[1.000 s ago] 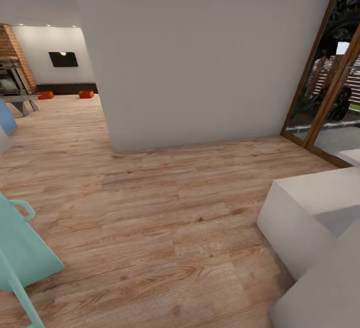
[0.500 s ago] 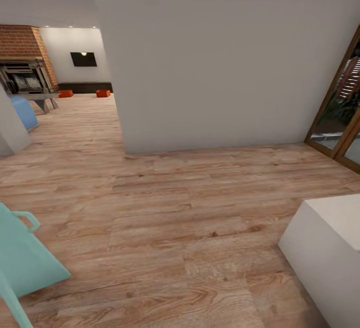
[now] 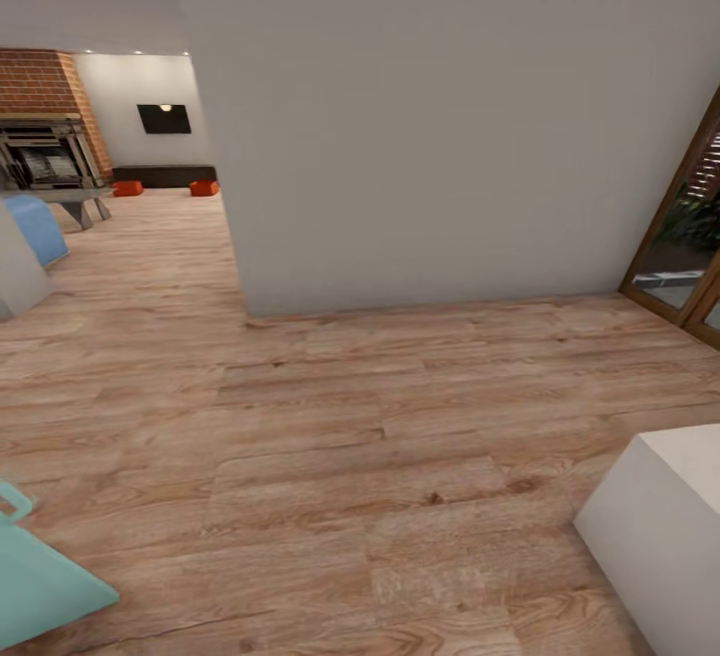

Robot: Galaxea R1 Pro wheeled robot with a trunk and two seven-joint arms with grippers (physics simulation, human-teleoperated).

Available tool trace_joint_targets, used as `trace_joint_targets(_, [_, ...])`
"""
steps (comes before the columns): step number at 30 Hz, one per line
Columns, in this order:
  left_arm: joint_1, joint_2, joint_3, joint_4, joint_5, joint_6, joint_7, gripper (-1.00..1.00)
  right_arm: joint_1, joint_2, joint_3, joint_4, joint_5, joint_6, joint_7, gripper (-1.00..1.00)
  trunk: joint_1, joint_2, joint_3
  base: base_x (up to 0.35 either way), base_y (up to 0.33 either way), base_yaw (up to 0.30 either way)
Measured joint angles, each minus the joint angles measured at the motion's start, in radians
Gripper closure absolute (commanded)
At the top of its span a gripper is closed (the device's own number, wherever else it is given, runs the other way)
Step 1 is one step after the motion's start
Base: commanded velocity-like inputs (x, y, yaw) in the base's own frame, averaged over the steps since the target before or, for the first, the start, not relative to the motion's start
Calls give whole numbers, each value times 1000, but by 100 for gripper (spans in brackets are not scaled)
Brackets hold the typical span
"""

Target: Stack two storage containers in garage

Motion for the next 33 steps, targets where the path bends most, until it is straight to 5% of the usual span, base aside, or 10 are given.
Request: trace_joint_targets(33, [0,0,0,0,0,0,0,-100,0,6,-1,0,-1,-2,1,-100,0,0,0,340,0,0])
